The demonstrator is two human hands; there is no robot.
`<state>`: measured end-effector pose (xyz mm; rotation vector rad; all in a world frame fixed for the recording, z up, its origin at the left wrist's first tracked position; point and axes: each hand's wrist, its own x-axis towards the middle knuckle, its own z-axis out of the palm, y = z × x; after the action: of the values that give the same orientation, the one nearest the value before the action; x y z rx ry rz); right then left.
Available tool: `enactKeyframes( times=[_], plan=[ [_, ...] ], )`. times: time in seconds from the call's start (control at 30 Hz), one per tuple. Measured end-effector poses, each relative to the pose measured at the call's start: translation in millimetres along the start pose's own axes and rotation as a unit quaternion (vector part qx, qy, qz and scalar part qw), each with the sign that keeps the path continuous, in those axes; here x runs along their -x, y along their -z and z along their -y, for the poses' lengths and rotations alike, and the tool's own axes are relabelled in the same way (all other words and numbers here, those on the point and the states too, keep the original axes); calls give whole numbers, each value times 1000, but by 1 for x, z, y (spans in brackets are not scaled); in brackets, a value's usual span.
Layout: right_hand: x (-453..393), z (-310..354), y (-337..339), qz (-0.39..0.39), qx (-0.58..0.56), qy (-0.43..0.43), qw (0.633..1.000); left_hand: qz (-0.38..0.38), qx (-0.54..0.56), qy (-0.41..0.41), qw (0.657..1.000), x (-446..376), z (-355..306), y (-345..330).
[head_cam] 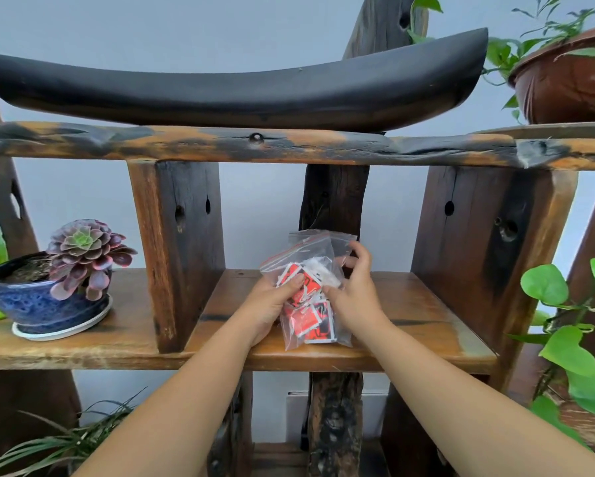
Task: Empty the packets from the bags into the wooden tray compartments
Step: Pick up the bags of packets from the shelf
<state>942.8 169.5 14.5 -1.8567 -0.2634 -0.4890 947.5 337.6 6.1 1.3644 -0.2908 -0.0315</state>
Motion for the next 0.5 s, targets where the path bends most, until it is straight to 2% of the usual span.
enactKeyframes(
  times=[0.1, 0.2, 0.33, 0.5],
  plan=[
    [-6, 5, 10, 19, -58, -20, 998, -16, 24, -20, 999, -8, -11, -13],
    [-16, 13, 20, 26, -117, -43, 992, -32, -6, -64, 997, -20, -24, -23],
    [-9, 4, 23, 35, -116, -89, 989, -52, -32, -85, 995, -22, -23, -26],
    [1, -22, 24, 94, -64, -128, 985, -85, -23, -48, 995, -19, -15, -28]
  ],
)
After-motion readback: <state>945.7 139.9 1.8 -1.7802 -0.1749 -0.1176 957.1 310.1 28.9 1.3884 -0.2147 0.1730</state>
